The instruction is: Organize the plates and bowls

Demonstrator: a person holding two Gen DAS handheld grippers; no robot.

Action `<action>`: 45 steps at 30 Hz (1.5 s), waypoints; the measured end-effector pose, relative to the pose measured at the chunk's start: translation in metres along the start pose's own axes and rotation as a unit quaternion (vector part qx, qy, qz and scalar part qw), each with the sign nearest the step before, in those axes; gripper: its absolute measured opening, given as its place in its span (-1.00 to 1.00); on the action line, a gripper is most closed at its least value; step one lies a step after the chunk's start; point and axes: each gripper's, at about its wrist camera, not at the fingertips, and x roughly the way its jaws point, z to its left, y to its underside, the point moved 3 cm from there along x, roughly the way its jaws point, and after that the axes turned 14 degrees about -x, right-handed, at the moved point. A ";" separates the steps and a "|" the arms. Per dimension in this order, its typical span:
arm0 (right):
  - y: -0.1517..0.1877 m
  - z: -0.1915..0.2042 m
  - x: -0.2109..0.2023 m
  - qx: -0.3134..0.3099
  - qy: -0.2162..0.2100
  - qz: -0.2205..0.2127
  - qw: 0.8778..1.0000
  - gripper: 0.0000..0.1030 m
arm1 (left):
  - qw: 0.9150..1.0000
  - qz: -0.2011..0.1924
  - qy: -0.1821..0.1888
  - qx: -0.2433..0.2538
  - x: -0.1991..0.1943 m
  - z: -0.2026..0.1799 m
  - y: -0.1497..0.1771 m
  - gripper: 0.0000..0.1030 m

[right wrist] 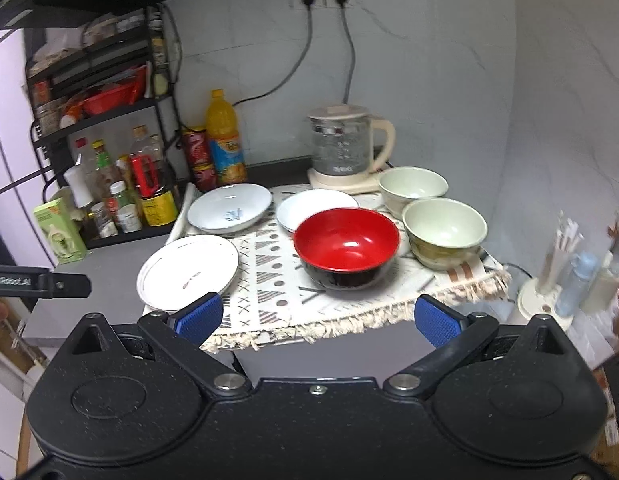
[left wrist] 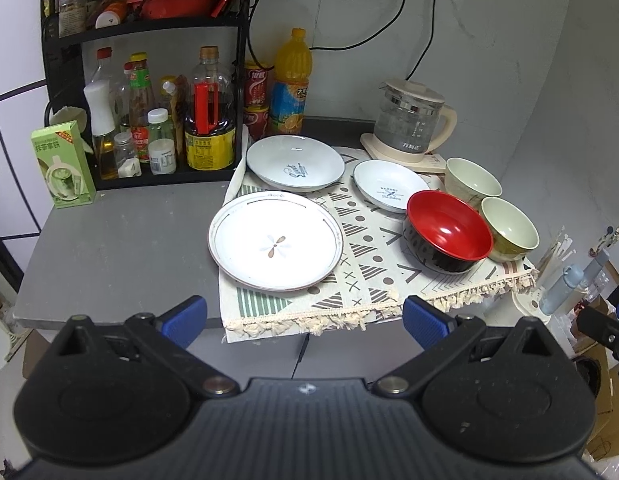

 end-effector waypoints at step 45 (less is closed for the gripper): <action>-0.045 -0.116 0.178 0.074 0.010 0.109 0.991 1.00 | 0.992 0.117 -0.024 0.030 0.209 -0.119 -0.091 0.99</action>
